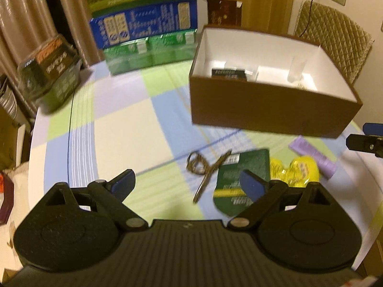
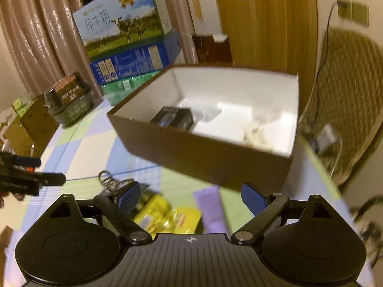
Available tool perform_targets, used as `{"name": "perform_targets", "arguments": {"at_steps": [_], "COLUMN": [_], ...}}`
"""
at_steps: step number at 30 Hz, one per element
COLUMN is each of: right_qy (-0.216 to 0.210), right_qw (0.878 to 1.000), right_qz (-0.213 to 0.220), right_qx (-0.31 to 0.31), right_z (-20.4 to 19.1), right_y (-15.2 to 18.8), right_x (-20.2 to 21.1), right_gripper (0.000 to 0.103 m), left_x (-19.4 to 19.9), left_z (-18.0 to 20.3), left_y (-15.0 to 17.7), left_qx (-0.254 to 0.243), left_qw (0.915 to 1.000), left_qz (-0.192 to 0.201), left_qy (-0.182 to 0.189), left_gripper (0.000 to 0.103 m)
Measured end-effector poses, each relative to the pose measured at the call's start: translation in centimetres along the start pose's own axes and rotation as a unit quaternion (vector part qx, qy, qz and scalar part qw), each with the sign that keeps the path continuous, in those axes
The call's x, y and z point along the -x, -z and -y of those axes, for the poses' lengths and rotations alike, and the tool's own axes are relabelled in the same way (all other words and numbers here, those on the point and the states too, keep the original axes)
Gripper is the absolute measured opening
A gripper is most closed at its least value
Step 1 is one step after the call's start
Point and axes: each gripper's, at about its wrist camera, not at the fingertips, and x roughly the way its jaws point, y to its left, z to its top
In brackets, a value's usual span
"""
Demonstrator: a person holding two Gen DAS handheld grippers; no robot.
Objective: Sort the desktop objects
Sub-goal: 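Withdraw both tools from the box toward the remaining items, then grasp the brown hair claw with the left tool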
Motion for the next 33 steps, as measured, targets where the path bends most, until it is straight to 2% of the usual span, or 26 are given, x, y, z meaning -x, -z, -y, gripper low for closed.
{"name": "perform_targets", "arguments": {"at_steps": [6,12,15,20,25,33], "right_qy": [-0.030,-0.037,-0.034,0.001,0.046,0.073], "right_qw": [0.998,0.995,0.993,0.993,0.991,0.986], "right_qz": [-0.033,-0.066,-0.076,-0.086,-0.093,-0.097], "right_qx": [-0.049,-0.071,-0.077,-0.076,-0.085,-0.110], "right_z": [-0.8,-2.1,-2.5,-2.5,-1.5,-0.2], "right_y": [1.1,1.7,1.8,1.9,1.9,1.9], "right_x": [-1.8,-4.2,-5.1,-6.0,-6.4,-7.0], "right_gripper": [0.084,0.075,0.066,0.062,0.061,0.061], "left_x": [-0.9,-2.2,-3.4,-5.8,-8.2,-12.1], "left_z": [-1.1,-1.8,-1.7,-1.2,-0.5,0.7], "left_y": [1.8,2.1,2.1,1.7,1.0,-0.8], "left_qx": [-0.001,-0.011,-0.026,-0.067,-0.127,-0.187], "left_qw": [0.9998,0.9993,0.9988,0.9964,0.9901,0.9789], "left_qz": [-0.020,-0.034,-0.042,-0.050,-0.048,-0.050], "left_qy": [-0.007,-0.004,0.001,0.018,0.034,0.066], "left_gripper": [0.092,0.092,0.092,0.091,0.089,0.085]}}
